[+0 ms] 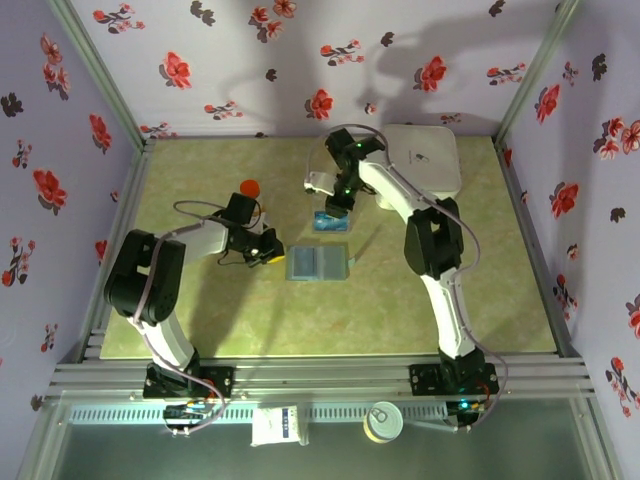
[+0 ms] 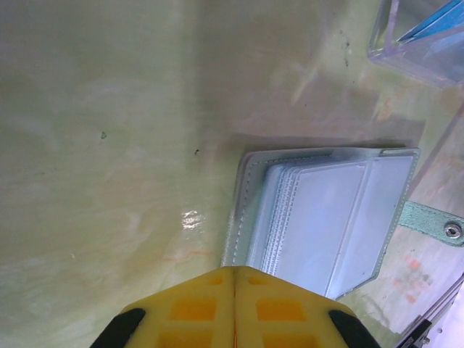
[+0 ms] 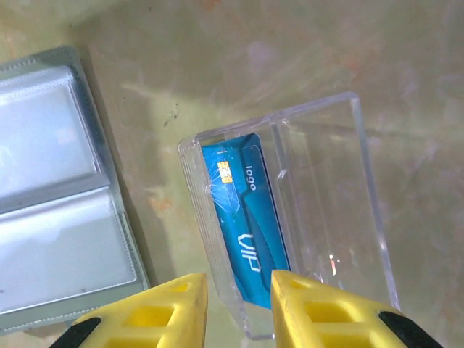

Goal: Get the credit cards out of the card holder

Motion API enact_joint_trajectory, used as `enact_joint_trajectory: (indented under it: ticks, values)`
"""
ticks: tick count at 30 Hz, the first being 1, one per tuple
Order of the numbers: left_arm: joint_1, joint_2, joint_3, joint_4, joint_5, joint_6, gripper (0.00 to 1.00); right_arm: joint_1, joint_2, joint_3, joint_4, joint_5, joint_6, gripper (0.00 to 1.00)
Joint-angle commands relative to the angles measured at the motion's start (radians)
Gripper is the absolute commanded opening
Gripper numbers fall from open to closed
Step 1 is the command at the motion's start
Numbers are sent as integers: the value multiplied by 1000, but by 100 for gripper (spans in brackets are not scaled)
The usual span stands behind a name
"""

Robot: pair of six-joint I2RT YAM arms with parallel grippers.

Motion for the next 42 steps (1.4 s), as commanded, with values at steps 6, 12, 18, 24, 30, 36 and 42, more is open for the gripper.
enact_joint_trajectory:
  ticks: [6,12,18,24,30,36,42]
  values:
    - [-1,45,13,25,41,0,6,9,-211,-277,392,-29,545,24]
    - [-9,44,0,37,42,-12,6,38,-298,-495,600,-36,901,18]
    - [-23,42,-16,42,42,-21,6,65,-383,-671,780,-43,1115,16]
    - [-34,29,-20,41,36,-31,6,107,-424,-762,851,-24,1238,13]
    - [-35,-17,-27,26,-5,-41,6,175,-416,-804,877,-17,1340,13]
    - [-37,-44,-20,-3,-27,-37,6,223,-406,-850,921,-15,1448,12]
    - [-70,-42,-14,1,-5,-51,6,230,-387,-882,928,-60,1550,12]
